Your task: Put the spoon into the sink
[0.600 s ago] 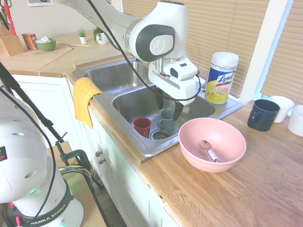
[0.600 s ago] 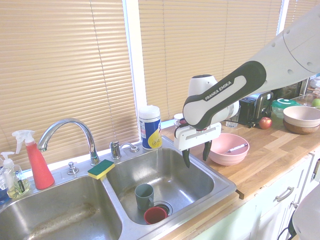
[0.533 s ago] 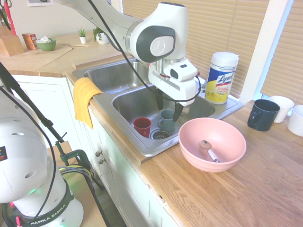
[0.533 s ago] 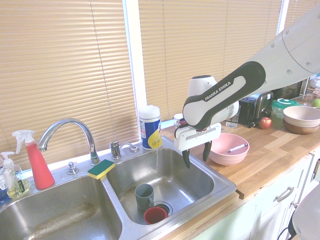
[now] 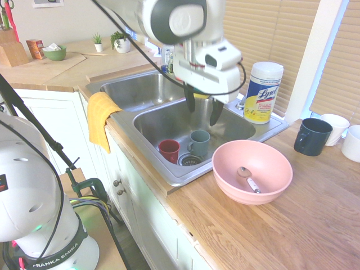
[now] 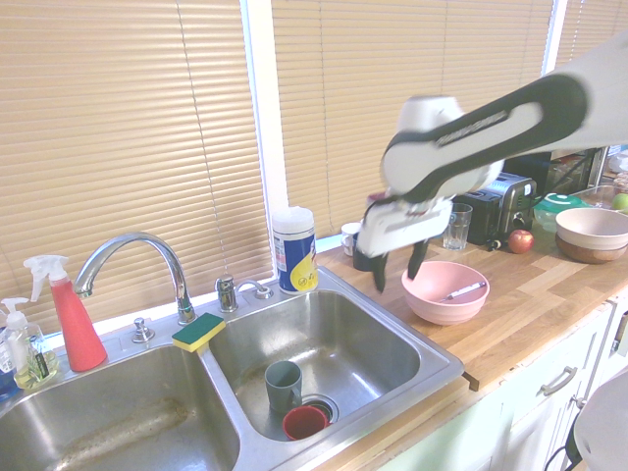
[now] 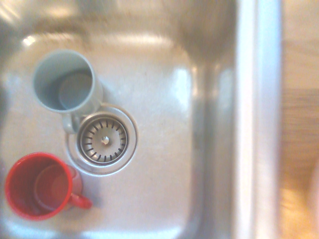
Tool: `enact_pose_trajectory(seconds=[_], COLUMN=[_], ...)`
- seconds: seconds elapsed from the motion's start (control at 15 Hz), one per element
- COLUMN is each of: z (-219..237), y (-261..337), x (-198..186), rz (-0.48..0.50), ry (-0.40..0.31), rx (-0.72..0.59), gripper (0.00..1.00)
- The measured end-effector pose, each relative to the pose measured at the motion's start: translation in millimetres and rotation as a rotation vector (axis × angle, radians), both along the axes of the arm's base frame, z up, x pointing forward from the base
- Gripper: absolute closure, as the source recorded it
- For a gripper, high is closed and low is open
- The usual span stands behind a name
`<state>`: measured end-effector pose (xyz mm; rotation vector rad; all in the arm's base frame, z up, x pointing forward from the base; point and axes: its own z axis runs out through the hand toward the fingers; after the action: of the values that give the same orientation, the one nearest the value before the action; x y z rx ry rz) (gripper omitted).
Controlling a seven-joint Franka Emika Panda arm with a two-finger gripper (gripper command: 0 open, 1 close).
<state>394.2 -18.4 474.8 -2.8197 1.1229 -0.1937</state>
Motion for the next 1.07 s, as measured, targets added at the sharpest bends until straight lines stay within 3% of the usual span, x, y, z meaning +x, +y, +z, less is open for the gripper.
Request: enact_pose_trajectory(seconds=[0.27, 0.47, 0.8, 1.07], z=[7.5, -14.6, -63.8, -87.6], y=[-80.0, -120.3, -152.8, -170.6], x=[-16.3, 0.3, 44.4, 43.5], rz=[-0.016, -0.004, 0.114, 0.18], ry=[-0.015, 0.018, 0.087, 0.144], rx=[0.051, 0.055, -0.061, -0.143], gripper=[0.0, 0.0, 0.0, 0.0])
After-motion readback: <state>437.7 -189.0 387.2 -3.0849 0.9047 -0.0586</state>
